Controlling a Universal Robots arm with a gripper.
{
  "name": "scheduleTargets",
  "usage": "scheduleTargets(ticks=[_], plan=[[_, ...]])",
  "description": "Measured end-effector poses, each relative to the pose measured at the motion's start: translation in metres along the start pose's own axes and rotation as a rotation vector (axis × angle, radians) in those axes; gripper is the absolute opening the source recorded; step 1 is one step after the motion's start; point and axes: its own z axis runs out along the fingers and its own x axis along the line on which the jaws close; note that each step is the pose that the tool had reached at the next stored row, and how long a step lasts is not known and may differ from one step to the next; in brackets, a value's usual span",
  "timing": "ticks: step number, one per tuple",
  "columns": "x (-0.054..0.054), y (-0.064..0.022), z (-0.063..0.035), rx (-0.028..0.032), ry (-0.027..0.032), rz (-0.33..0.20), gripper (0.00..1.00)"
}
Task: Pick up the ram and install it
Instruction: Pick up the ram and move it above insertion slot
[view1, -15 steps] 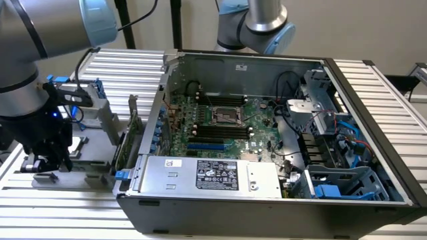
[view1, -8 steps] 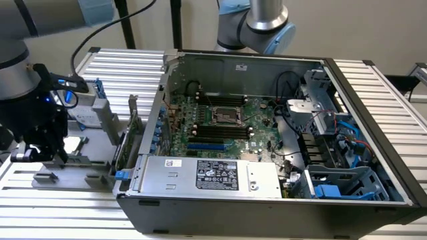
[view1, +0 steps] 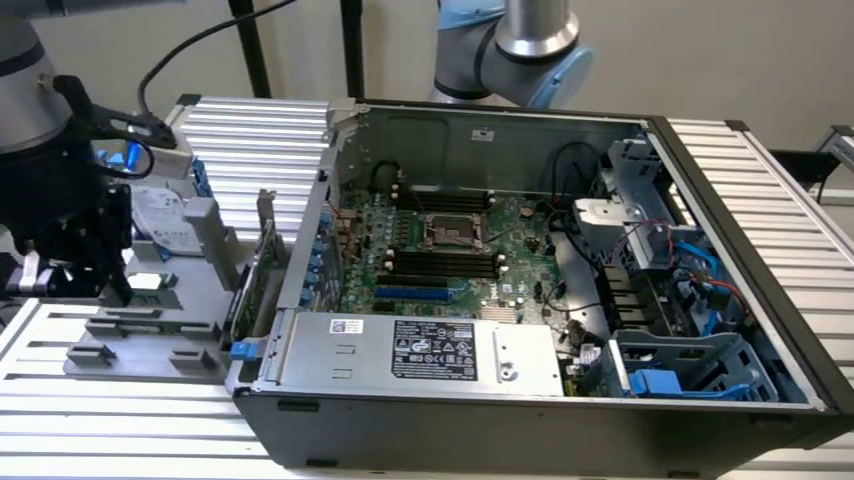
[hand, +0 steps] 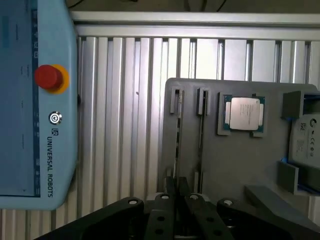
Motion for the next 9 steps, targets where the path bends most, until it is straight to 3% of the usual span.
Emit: scheduleTargets(ticks=[9], plan=[[0.003, -0.0255, -0.0402, 0.0007, -0.013, -0.008, 0.14]])
